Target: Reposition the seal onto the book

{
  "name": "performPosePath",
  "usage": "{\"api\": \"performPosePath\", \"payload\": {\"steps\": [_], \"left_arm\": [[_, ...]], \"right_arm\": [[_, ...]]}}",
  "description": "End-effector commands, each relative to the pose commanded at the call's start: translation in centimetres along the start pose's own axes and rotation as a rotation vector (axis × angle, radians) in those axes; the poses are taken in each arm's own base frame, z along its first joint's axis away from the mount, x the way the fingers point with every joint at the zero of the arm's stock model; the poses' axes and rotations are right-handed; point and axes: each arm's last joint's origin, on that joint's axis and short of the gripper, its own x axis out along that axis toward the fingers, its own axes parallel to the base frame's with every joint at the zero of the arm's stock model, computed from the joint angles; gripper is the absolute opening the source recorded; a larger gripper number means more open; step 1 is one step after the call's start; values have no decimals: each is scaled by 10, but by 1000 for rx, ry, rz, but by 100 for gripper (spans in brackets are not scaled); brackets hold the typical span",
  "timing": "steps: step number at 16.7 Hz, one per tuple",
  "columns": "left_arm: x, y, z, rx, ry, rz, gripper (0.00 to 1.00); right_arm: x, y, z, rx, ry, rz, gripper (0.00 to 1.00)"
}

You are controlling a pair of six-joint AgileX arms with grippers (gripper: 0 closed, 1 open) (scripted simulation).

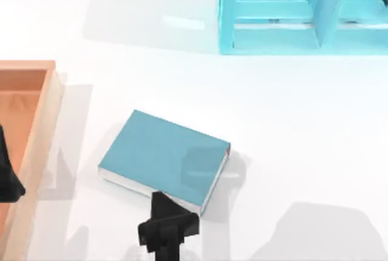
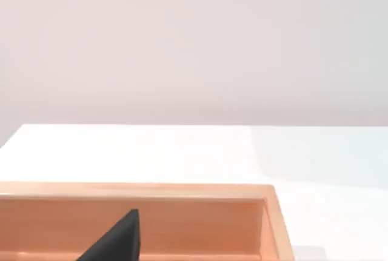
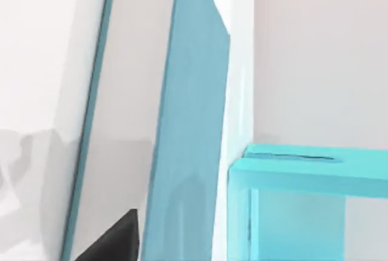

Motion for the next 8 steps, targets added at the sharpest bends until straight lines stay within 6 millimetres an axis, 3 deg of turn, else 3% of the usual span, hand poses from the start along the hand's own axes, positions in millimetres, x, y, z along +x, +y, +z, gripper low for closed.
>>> {"api": "performPosePath", "payload": {"steps": [4, 8], "left_arm": [[0, 0, 0, 0, 0, 0, 100], [0, 0, 0, 0, 0, 0, 100]], "right_arm": [[23, -26, -57, 133, 28, 107, 100], [34, -60, -149, 440, 72, 199, 100]]}}
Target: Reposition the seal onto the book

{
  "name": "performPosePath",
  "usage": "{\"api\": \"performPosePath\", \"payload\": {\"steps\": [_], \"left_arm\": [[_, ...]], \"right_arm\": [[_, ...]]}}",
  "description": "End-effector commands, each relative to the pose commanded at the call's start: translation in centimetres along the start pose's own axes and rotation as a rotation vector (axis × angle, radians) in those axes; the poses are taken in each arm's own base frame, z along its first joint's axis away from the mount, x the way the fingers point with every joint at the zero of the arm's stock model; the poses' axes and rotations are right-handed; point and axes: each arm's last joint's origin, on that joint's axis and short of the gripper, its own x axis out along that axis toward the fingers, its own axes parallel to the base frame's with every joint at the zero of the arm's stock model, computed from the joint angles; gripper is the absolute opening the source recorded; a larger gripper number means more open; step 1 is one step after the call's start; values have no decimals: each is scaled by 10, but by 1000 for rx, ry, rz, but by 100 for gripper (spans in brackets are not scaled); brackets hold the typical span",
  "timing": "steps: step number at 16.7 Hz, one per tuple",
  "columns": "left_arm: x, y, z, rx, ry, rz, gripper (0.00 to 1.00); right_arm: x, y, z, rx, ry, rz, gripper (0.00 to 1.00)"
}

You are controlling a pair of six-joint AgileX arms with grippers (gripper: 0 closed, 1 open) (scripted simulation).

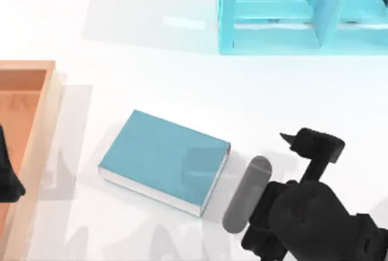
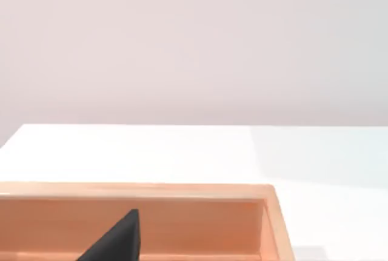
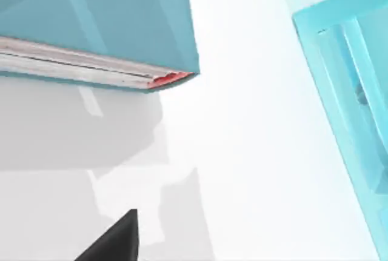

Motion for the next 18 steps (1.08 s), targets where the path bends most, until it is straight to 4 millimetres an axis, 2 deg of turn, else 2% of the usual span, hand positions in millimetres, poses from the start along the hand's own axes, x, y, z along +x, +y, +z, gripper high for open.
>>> {"api": "performPosePath", "payload": {"steps": [2, 4, 7, 9, 13, 18], "left_arm": [[0, 0, 0, 0, 0, 0, 100], [0, 0, 0, 0, 0, 0, 100], [0, 0, 0, 0, 0, 0, 100], [0, 0, 0, 0, 0, 0, 100], [0, 0, 0, 0, 0, 0, 100], [0, 0, 0, 0, 0, 0, 100]], "right_arm": [[-7, -29, -40, 203, -11, 7, 100], [-19, -49, -78, 413, -44, -22, 100], [-37, -63, -125, 697, -120, -131, 100], [-47, -67, -148, 844, -177, -228, 100], [-62, -72, -174, 1023, -273, -404, 100], [-69, -75, -180, 1076, -320, -478, 100]]}}
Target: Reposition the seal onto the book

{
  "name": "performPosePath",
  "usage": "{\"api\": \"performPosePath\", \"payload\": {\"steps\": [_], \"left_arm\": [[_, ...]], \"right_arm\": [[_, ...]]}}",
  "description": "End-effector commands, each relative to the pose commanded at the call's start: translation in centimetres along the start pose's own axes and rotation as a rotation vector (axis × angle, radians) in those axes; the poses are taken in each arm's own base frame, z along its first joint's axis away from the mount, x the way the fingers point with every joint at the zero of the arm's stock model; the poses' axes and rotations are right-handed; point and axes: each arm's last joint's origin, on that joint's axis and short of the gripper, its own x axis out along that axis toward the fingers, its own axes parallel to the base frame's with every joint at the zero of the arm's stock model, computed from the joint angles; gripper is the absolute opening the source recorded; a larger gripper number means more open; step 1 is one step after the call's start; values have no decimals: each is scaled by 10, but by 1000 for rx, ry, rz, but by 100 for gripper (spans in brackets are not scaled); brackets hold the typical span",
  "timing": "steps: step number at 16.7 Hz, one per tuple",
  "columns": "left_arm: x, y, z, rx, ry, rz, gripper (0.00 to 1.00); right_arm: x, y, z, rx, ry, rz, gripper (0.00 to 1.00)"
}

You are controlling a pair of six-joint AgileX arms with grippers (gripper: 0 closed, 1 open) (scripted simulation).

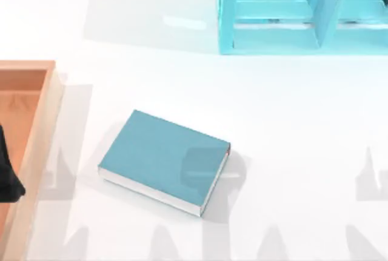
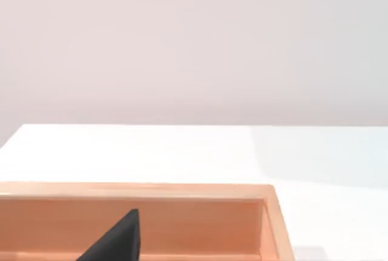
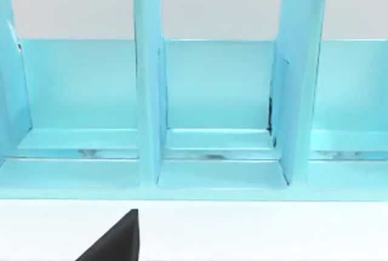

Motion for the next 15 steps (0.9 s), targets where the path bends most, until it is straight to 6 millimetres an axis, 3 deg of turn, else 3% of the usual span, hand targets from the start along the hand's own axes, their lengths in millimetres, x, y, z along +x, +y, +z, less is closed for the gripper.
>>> {"api": "performPosePath", "payload": {"steps": [7, 11, 15], "left_arm": [[1, 1, 10, 10, 57, 8, 100], [9, 6, 45, 39, 252, 37, 100], [46, 16, 84, 66, 573, 64, 100]], "right_arm": [[0, 0, 0, 0, 0, 0, 100], [0, 0, 0, 0, 0, 0, 100], [0, 0, 0, 0, 0, 0, 100]]}}
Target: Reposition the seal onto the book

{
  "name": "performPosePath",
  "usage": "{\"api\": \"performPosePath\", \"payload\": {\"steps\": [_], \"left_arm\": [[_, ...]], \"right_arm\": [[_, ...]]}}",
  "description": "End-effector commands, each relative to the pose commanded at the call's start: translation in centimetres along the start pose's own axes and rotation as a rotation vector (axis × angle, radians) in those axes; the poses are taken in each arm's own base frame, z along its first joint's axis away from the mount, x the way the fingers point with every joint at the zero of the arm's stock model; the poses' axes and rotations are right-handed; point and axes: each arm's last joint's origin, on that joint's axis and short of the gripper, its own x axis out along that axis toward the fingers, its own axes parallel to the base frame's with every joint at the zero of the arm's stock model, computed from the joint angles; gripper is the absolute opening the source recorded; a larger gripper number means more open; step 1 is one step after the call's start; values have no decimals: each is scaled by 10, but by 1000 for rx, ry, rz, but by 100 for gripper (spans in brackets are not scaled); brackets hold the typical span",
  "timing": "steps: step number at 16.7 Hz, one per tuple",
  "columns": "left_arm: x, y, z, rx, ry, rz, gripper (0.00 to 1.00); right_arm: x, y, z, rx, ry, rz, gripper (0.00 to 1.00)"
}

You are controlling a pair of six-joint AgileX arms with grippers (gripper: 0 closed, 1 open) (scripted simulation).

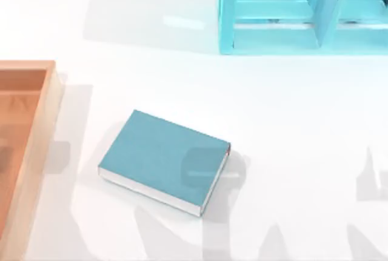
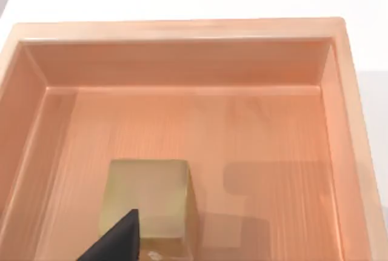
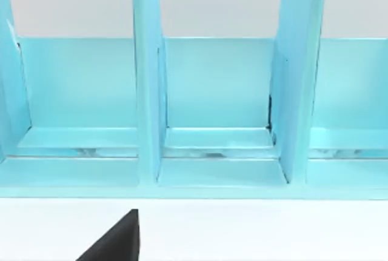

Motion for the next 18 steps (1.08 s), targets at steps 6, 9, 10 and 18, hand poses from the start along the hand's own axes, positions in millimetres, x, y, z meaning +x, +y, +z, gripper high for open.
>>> {"api": "performPosePath", "payload": {"steps": [6, 9, 10, 18], "left_arm": [[57, 27, 68, 27, 477, -14, 100], [95, 43, 87, 28, 681, -40, 100], [107, 49, 90, 26, 739, -50, 100], [166, 74, 96, 14, 989, -107, 100]], "right_arm": [[0, 0, 0, 0, 0, 0, 100], [0, 0, 0, 0, 0, 0, 100], [0, 0, 0, 0, 0, 0, 100], [0, 0, 0, 0, 0, 0, 100]]}}
